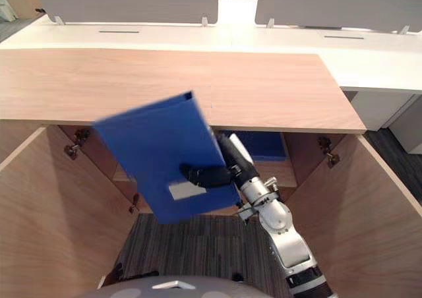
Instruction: Walk over to the cabinet, pick up the folder, carry it to the office cabinet, place the folder inside the office cabinet, then close the office cabinet door
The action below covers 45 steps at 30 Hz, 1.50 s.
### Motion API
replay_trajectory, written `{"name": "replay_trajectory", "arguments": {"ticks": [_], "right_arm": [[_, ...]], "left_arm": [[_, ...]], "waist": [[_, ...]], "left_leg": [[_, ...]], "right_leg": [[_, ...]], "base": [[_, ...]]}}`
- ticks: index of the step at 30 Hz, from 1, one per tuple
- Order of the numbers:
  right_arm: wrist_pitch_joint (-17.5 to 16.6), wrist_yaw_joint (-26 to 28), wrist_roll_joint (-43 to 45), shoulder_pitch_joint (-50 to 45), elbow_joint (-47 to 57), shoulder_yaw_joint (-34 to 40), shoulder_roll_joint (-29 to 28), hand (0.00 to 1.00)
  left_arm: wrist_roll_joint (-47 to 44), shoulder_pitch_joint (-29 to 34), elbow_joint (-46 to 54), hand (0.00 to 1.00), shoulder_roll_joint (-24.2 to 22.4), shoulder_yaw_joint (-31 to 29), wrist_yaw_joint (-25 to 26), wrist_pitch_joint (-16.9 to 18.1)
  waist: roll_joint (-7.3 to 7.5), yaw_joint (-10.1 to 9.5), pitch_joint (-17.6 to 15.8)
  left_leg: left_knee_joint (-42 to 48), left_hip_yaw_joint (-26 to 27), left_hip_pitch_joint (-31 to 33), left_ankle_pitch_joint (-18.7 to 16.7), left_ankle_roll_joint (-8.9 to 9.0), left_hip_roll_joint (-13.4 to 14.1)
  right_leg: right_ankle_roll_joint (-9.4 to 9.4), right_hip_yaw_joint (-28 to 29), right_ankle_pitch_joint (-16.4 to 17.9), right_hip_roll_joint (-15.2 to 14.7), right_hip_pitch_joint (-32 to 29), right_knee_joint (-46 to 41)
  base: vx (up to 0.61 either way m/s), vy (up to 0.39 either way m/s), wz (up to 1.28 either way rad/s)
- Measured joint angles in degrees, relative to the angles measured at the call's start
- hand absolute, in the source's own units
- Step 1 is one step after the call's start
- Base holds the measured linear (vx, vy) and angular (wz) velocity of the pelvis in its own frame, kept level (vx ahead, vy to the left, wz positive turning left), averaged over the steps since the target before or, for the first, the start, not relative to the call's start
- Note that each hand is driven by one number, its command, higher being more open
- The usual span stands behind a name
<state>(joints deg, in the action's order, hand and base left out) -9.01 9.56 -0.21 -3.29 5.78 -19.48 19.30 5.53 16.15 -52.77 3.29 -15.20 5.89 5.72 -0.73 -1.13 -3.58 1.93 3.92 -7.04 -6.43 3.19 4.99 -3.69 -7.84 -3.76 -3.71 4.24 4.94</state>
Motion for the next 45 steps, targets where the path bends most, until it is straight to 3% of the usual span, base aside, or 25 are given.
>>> {"name": "replay_trajectory", "arguments": {"ticks": [2, 5, 8, 13, 17, 21, 24, 27, 33, 41, 45], "right_arm": [[0.01, 0.14, -1.3, 0.83, -3.25, -2.11, 1.39, 0.0], [0.02, 0.22, -3.67, 2.27, -6.5, -4.72, 3.22, 0.0], [0.1, 0.0, -4.68, 6.45, -8.3, -4.76, 3.46, 0.0], [0.1, -2.75, -4.63, 12.48, -9.99, -3.65, 2.65, 0.0], [0.56, -5.09, -4.07, 13.29, -10.02, 0.92, -1.86, 0.0], [1.76, -8.25, 1.01, 12.27, -5.82, 6.24, -5.67, 0.0], [1.9, -10.8, 7.33, 11.15, -1.22, 13.82, -8.69, 0.0], [1.6, -15.31, 14.59, 13.13, -0.31, 23.37, -10.81, 0.0], [1.31, -22.15, 27.41, 21.65, -4.84, 32.48, -9.41, 0.0], [1.19, -24.58, 39.2, 30.98, -11.53, 34.17, -7.18, 0.0], [0.97, -27.33, 44.49, 36.74, -15.75, 33.53, -7.84, 0.0]], "left_arm": [[0.25, -1.31, -0.99, 1.0, 0.64, 1.68, -0.02, 0.01], [0.78, -3.51, -1.24, 1.0, 1.12, 3.89, -0.03, 0.07], [0.73, -8.02, -1.02, 1.0, 2.05, 5.81, -0.06, 0.1], [-0.12, -13.39, 1.64, 1.0, 2.75, 8.22, 0.42, 0.53], [-1.45, -15.33, 7.69, 1.0, 2.16, 9.46, 1.13, 0.5], [-1.6, -15.17, 15.63, 1.0, -0.34, 9.57, 1.32, 0.18], [-1.79, -10.26, 29.64, 1.0, -2.15, 11.98, 0.84, -0.76], [-2.79, -3.73, 43.48, 1.0, -3.67, 12.75, -0.75, 0.29], [-3.86, -1.55, 49.11, 1.0, -3.84, 11.84, -1.39, 0.49], [-5.07, -1.72, 56.06, 1.0, -5.53, 12.81, -1.19, 0.58], [-5.0, -7.36, 51.68, 1.0, -5.34, 12.67, 0.78, 0.08]], "waist": [[-0.35, 0.01, -0.89], [-0.73, 0.0, -2.06], [-0.92, 0.19, -8.09], [-1.37, 0.92, -14.57], [-1.63, 1.04, -18.84], [-2.08, 0.77, -20.65], [-2.66, -0.13, -21.17], [-3.96, -1.96, -21.83], [-5.03, -3.33, -22.32], [-5.09, -4.63, -22.37], [-5.09, -4.51, -22.4]], "left_leg": [[-0.1, 0.26, 0.15, -0.01, 0.02, 0.02], [0.84, 1.34, 4.08, -0.05, 0.07, 0.1], [6.03, 1.91, 9.35, -0.39, 0.26, -0.1], [19.58, 1.81, 21.66, -5.12, -0.11, -0.19], [31.08, 1.56, 32.29, -9.14, -0.15, 1.1], [40.41, 1.56, 41.76, -12.54, -0.5, 2.6], [43.9, 0.75, 46.42, -13.13, -0.22, 2.8], [45.83, -0.13, 49.05, -13.8, 0.0, 2.83], [47.19, -0.68, 53.35, -13.94, 0.38, 3.31], [47.01, -0.89, 54.65, -13.82, 0.68, 3.02], [46.7, -1.42, 55.64, -13.4, 0.7, 2.78]], "right_leg": [[0.02, 0.28, -0.05, 0.05, -0.4, -0.01], [0.23, 1.28, 0.21, 0.01, -5.88, -2.52], [0.77, 2.51, 2.57, -0.77, -13.36, -11.17], [1.08, 3.37, 7.86, -2.42, -26.69, -26.49], [1.54, 3.66, 10.56, -2.96, -36.77, -36.45], [2.03, 3.59, 13.22, -3.23, -45.89, -44.15], [2.32, 3.15, 14.16, -3.7, -50.44, -47.91], [2.92, 2.38, 15.48, -4.3, -52.78, -50.49], [3.68, 0.66, 16.72, -4.95, -56.38, -52.41], [3.59, -0.37, 17.07, -5.98, -57.35, -52.85], [3.36, -1.34, 17.02, -6.34, -57.5, -52.11]], "base": [[0.02, 0.017, -0.11], [-0.01, 0.008, -0.19], [-0.08, 0.008, -0.18], [-0.13, 0.003, 0.01], [-0.18, -0.021, 0.0], [-0.19, -0.04, -0.06], [-0.11, -0.02, 0.11], [-0.03, -0.013, 0.17], [0.04, 0.002, 0.13], [0.01, 0.038, 0.08], [-0.03, 0.04, 0.1]]}}
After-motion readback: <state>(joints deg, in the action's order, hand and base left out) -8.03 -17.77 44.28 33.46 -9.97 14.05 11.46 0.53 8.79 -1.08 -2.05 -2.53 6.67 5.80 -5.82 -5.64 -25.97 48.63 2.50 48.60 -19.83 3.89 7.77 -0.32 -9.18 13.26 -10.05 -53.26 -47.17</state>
